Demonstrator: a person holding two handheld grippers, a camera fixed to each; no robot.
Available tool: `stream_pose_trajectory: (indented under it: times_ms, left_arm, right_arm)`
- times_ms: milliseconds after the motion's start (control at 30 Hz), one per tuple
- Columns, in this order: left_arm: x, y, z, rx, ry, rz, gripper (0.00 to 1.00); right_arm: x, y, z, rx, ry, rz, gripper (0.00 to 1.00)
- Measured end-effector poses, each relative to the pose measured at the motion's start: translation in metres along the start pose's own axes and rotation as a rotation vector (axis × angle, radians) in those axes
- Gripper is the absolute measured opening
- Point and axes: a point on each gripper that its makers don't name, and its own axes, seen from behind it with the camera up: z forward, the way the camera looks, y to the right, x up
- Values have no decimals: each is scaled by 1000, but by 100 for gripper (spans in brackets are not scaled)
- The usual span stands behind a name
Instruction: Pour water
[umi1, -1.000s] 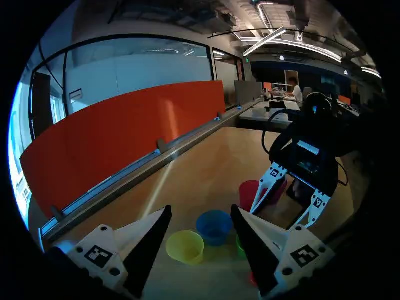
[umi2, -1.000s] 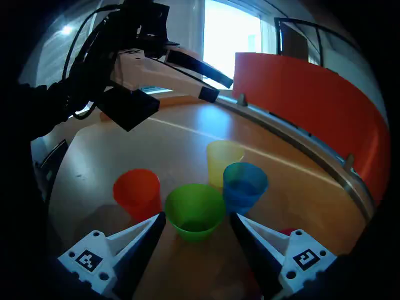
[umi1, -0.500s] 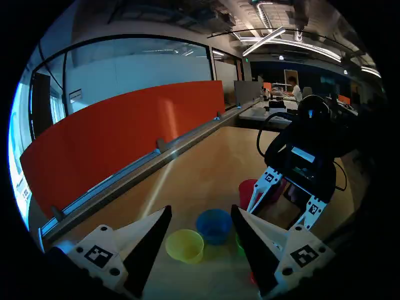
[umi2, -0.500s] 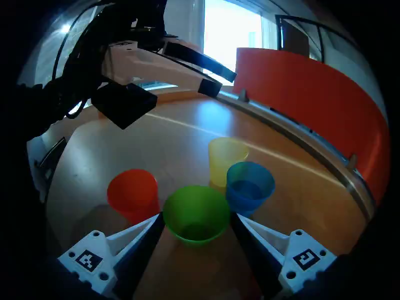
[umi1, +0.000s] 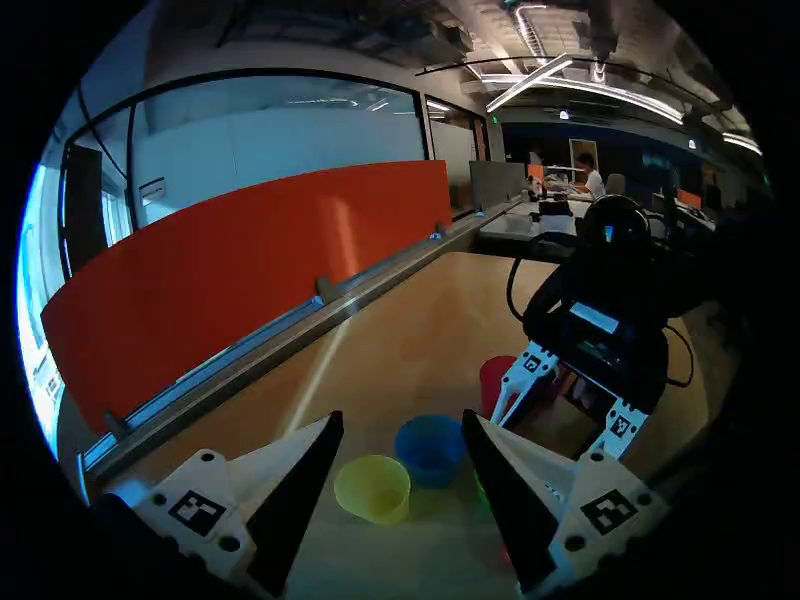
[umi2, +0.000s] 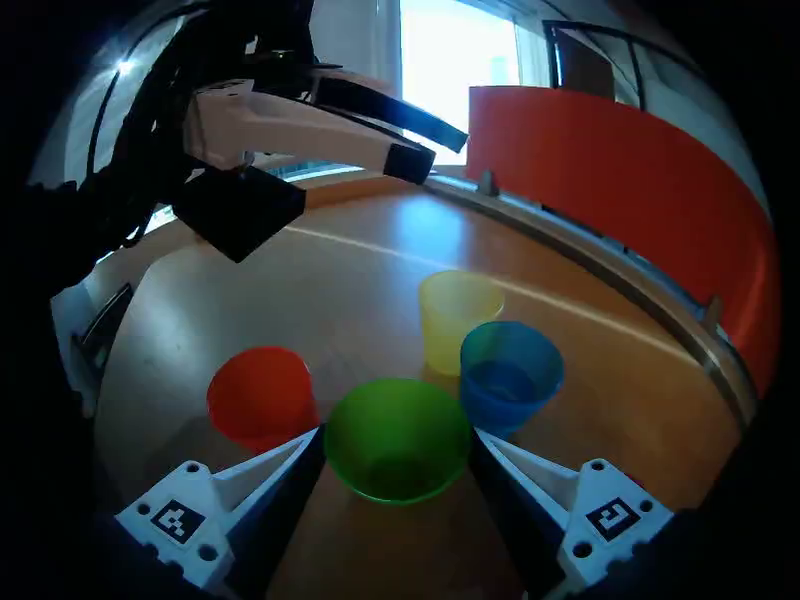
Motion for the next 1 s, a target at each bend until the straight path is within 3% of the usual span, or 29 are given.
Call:
stream_pose_trajectory:
  times_ms: [567, 1000]
  left_arm:
    - [-3, -1, 1, 1, -6, 1, 87]
    - [0, 1, -1, 5, -1, 3, 88]
  right_arm:
    - [0, -3, -1, 8, 2, -27, 92]
    - [25, -1, -23, -8, 70, -41, 92]
